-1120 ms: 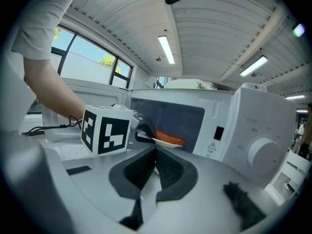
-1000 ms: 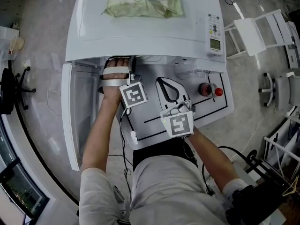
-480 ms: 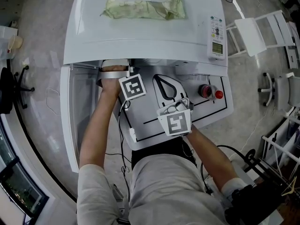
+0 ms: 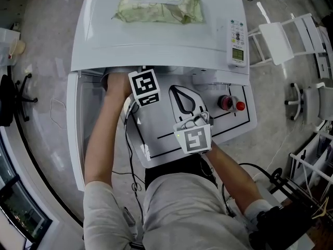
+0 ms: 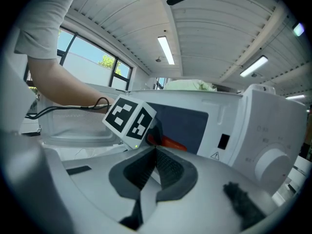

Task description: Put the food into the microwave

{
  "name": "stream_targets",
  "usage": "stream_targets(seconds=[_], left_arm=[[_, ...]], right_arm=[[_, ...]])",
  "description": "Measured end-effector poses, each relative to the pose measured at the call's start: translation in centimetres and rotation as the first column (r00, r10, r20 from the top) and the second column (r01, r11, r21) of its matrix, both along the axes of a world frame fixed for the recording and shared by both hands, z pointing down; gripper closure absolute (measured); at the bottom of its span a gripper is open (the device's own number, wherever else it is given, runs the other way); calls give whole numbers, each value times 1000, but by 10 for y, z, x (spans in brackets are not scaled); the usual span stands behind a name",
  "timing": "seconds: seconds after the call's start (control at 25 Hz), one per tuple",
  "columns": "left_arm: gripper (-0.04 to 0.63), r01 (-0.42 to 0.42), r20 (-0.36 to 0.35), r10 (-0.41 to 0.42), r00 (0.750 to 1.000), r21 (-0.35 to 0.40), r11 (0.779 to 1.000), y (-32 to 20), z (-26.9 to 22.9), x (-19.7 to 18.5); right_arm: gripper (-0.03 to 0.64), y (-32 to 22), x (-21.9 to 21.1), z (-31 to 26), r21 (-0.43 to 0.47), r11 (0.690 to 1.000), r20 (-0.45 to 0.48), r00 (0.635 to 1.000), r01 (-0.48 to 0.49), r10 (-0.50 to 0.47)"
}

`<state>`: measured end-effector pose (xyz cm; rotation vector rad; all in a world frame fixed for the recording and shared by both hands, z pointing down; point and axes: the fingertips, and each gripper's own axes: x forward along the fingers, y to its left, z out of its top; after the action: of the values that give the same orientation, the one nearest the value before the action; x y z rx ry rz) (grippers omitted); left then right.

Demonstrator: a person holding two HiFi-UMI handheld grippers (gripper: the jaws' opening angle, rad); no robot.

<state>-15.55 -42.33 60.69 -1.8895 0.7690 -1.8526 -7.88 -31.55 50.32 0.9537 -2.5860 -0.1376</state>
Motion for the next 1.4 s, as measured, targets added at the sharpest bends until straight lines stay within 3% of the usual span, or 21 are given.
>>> stream_targets(seconds=[0.2, 0.48, 1.08, 1.16, 1.4], left_arm=[[494, -57, 16, 59, 998, -91, 994, 10, 10, 0], [492, -55, -71, 38, 997, -261, 964, 22, 13, 1], [543, -67, -7, 67, 998, -141, 988, 38, -2, 5], [586, -65, -10, 64, 998, -105, 992, 41, -8, 7], [586, -47, -23, 46, 999, -51, 998, 57, -23, 17]], right_arm=[[606, 1, 6, -2, 4, 1000, -1, 1000, -6, 6], [606, 6, 9, 0, -2, 1000, -5, 1000, -3, 3], [606, 22, 12, -8, 5, 1000, -14, 1000, 28, -28], [606, 27, 13, -9, 7, 999, -15, 999, 36, -36], [606, 35, 17, -16, 18, 999, 9, 999, 34, -34]])
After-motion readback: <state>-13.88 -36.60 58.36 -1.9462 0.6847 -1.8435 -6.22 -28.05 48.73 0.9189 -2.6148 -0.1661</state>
